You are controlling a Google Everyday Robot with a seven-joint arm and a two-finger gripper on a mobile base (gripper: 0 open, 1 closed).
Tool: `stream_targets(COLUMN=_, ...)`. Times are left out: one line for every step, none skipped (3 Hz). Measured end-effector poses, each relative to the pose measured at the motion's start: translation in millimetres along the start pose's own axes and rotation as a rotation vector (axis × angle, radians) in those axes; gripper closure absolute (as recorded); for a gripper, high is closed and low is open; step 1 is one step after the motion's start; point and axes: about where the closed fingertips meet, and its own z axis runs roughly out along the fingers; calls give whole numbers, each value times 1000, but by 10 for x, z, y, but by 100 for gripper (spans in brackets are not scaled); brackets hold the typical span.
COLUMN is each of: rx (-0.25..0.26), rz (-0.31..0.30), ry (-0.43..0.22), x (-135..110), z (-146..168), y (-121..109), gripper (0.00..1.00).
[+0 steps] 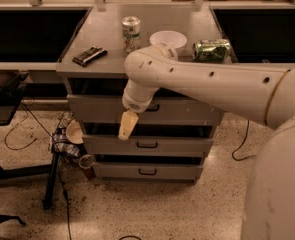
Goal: Open top drawer
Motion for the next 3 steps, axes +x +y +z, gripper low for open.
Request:
stream_targets(rx=55, rz=17, ry=16, x=-78, z=21, y=-224, gripper=0)
stream_targets(rx=73, rz=12, ry=31, x=-202, z=79, y=-386, gripper=0)
stream_targets(rx=25, rz=-12, ry=71, x=-264, z=342, y=-377, gripper=0)
